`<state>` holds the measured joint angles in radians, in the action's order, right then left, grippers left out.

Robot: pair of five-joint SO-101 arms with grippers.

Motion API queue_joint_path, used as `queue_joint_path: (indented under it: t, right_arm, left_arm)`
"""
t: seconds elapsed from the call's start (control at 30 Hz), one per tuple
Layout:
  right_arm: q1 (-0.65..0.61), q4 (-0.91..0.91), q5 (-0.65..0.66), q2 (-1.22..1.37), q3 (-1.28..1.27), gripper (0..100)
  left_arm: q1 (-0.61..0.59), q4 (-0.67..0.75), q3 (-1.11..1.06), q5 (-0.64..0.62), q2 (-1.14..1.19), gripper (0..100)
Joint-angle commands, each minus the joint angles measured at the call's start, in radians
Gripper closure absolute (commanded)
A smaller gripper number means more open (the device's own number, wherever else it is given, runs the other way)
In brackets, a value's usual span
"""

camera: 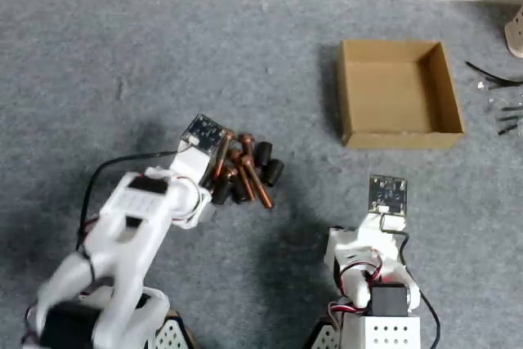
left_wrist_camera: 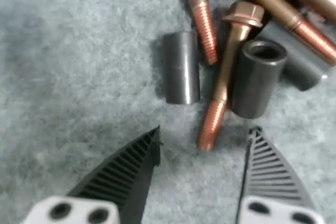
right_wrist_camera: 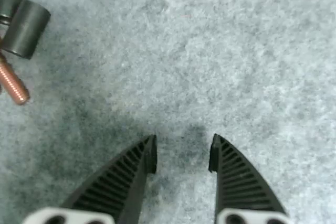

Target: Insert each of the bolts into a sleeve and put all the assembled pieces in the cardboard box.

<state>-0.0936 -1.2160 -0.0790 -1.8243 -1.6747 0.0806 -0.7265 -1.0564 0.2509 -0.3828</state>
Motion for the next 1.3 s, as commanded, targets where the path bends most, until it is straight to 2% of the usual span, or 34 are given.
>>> queue_joint_path:
  t: [0.0, 0.13, 0.27, 0.57, 0.67, 0.83, 1.03, 1.1, 1.17, 1.27]
  right_arm:
    - [0.002, -0.007, -0.006, -0.010, -0.131, 84.4]
    - [0.002, -0.007, -0.006, -0.010, -0.131, 84.4]
    - [0.002, -0.007, -0.006, -0.010, -0.131, 84.4]
    - [0.002, -0.007, -0.006, -0.010, -0.131, 84.4]
    - [0.002, -0.007, -0.006, -0.010, -0.131, 84.4]
    - [0.002, -0.007, -0.006, -0.010, -0.131, 84.4]
    - [0.002, -0.007, -0.006, -0.010, -0.131, 84.4]
    - [0.002, -0.007, -0.006, -0.010, -0.131, 84.4]
    - [0.002, -0.007, -0.006, -0.010, -0.131, 84.4]
    - [0.002, -0.007, -0.006, -0.010, -0.131, 84.4]
  left_arm:
    - [-0.036, -0.021, 0.134, -0.009, 0.154, 75]
    - [-0.041, -0.074, 0.188, -0.009, 0.209, 75]
    - [-0.041, -0.072, 0.147, -0.009, 0.134, 75]
    - [-0.041, 0.026, -0.170, -0.009, -0.404, 75]
    - [-0.039, 0.026, -0.205, -0.009, -0.486, 75]
    - [-0.041, 0.046, -0.163, -0.009, -0.367, 75]
    - [-0.062, 0.043, 0.056, -0.009, 0.053, 75]
    - [-0.077, 0.002, 0.133, -0.009, 0.157, 75]
    - [-0.082, -0.052, 0.174, -0.009, 0.196, 75]
    - [-0.082, -0.058, 0.154, -0.009, 0.156, 75]
